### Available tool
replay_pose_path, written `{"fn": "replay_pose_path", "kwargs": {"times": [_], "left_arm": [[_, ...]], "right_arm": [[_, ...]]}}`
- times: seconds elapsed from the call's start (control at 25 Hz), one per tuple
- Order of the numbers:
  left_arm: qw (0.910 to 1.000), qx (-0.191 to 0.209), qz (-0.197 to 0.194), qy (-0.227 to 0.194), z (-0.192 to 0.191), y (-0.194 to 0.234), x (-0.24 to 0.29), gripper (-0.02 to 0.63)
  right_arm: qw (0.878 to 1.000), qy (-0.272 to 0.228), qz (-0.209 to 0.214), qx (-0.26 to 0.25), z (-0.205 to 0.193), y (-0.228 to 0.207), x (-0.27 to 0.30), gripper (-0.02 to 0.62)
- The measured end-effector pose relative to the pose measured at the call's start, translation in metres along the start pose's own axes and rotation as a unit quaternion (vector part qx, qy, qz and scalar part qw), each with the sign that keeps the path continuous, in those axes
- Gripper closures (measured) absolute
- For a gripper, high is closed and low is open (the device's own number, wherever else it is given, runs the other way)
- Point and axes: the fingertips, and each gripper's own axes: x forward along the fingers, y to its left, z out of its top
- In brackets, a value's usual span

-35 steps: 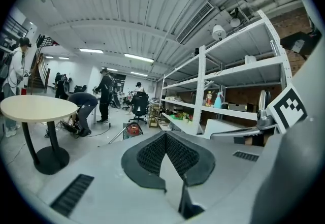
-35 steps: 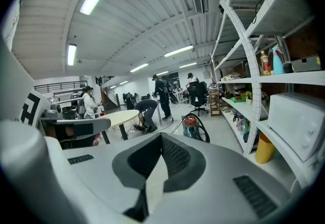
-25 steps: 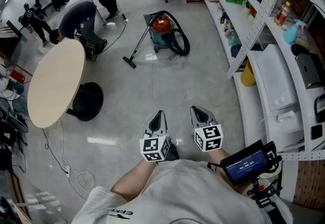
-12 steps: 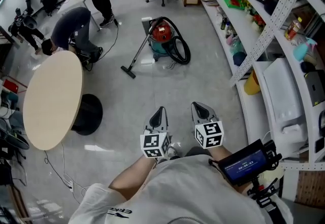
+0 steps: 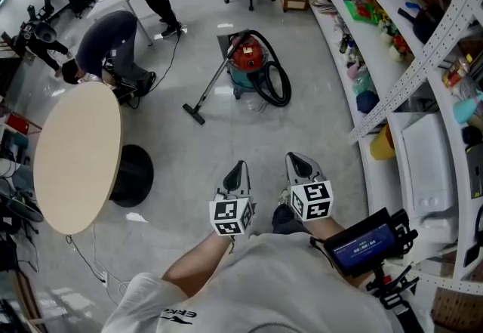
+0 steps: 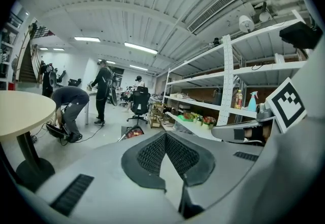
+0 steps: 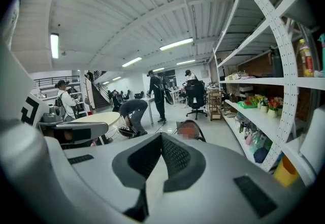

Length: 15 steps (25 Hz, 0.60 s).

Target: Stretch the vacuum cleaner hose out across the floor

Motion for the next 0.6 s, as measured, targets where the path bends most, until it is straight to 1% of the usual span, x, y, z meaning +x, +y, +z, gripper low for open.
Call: {"fn": "replay_pose_path", "kwargs": {"times": [0.24,0.44,0.6], "left_arm": [[0.9999,-0.005,0.015,0.001,0.033,0.019,0.068,0.604],[0.9993,-0.008,0.035,0.001,0.045,0.008,0.145,0.604],[0.9988,-0.009,0.048,0.004,0.05,0.008,0.187,0.604]], "right_arm": [[1.0,0.002,0.013,-0.001,0.039,-0.033,0.058,0.594],[1.0,0.005,0.028,-0.003,0.059,-0.097,0.102,0.594],[0.999,0.012,0.037,0.0,0.064,-0.127,0.133,0.594]]}}
